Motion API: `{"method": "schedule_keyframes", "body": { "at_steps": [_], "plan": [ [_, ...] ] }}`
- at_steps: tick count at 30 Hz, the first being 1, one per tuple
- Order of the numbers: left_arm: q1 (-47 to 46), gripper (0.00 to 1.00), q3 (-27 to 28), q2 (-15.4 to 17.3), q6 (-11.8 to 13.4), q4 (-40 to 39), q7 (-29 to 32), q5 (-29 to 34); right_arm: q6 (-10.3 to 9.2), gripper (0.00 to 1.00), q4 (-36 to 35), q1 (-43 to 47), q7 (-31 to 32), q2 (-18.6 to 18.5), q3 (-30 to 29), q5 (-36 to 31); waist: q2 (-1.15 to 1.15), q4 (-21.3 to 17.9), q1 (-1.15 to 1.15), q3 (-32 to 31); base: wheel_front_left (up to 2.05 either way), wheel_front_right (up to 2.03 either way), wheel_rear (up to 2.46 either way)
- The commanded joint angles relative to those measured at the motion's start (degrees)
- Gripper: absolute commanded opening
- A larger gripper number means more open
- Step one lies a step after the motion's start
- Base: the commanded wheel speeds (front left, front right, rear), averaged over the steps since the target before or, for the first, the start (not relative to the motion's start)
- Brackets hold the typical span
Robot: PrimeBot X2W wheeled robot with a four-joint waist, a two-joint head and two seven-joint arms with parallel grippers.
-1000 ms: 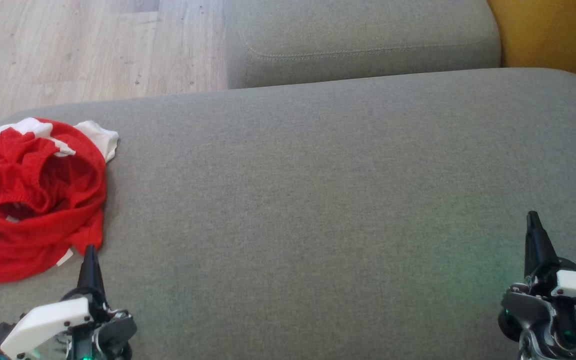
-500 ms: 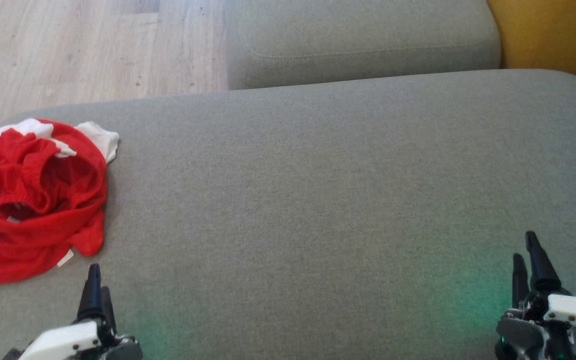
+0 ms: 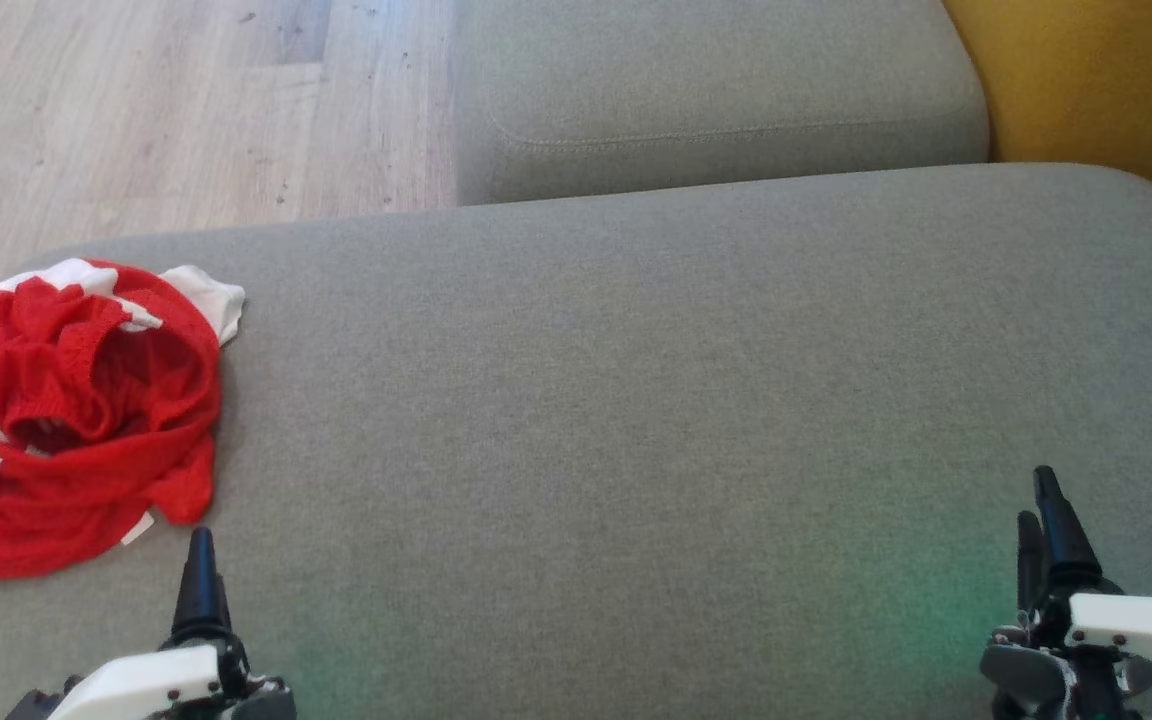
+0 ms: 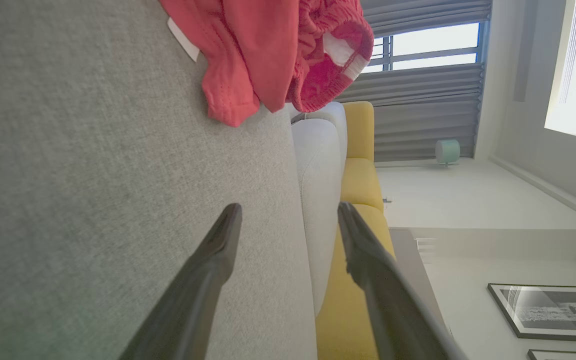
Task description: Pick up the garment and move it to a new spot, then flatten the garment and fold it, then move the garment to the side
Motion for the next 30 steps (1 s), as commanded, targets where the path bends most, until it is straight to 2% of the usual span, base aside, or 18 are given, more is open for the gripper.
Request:
{"method": "schedule_keyframes", "body": {
  "at_steps": [1,11,23,30],
  "plan": [
    [-1.6,1.0,-0.3,0.2,-0.1,-2.4,-0.5,1.3,0.08,1.0,-2.3,-1.2,-0.7,-0.2,0.7,-1.1,0.0,0.0,0.0,-0.2,0.0,0.0,0.0],
    [-0.5,1.0,-0.7,0.3,-0.1,-4.0,-2.2,10.0,0.11,1.0,-3.3,-0.1,-2.4,-0.2,1.9,-8.7,0.0,-0.2,0.0,-1.5,0.0,0.0,0.0],
    [0.8,1.0,-2.7,0.3,1.3,-6.5,-4.2,20.9,0.16,1.0,-5.5,0.6,-4.4,-0.2,4.0,-21.8,0.0,-0.7,0.0,-2.4,0.0,0.0,0.0],
    [0.1,1.0,-4.6,0.3,2.1,-7.7,-5.5,28.0,0.19,1.0,-7.2,1.0,-5.7,-0.2,4.4,-30.0,0.0,0.3,0.0,-2.2,0.0,0.0,0.0]
  ]
}}
